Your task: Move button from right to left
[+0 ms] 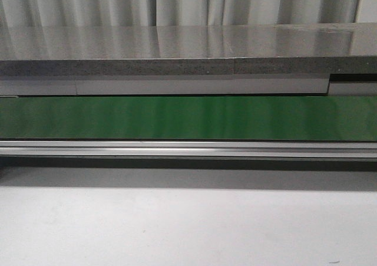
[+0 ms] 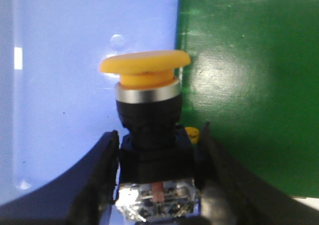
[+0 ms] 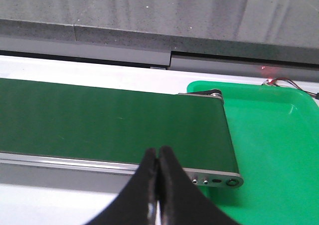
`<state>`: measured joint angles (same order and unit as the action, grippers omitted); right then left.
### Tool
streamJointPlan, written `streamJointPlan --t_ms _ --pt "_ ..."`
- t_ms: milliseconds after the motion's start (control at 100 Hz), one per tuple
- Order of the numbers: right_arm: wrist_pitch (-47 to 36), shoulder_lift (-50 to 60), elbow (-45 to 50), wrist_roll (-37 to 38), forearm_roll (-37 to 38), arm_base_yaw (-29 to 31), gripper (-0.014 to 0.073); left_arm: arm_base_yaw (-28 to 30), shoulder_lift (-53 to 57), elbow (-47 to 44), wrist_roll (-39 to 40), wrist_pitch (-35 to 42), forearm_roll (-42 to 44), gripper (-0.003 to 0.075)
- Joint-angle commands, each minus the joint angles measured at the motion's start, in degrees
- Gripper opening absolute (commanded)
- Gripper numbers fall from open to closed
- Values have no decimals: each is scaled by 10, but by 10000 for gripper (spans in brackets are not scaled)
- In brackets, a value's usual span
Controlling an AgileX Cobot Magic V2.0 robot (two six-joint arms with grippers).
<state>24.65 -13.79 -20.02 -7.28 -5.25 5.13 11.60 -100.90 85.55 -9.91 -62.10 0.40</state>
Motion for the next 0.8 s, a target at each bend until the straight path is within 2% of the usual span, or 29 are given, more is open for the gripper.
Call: streamJointPlan --t_ms 0,150,270,430,680,730,790 --pt "-47 -4 -15 -6 -3 -1 -67 20 22 16 -13 15 -4 -20" --pt "-47 -4 -15 -6 -3 -1 -67 52 1 16 -63 13 -4 -20" --pt "-47 -4 -15 -6 -3 -1 -67 66 -27 16 -66 11 -4 -20" --pt "-47 -4 -15 -6 -3 -1 -67 66 -65 16 -105 28 -4 -19" --pt "-47 -4 -15 -6 -3 -1 -67 66 -120 16 -107 45 -4 -18" --pt "-47 -4 -15 -6 -3 -1 -67 66 -125 16 -107 44 -4 -9" --pt "-47 -4 -15 -6 -3 -1 -67 66 -129 16 -107 43 -4 36"
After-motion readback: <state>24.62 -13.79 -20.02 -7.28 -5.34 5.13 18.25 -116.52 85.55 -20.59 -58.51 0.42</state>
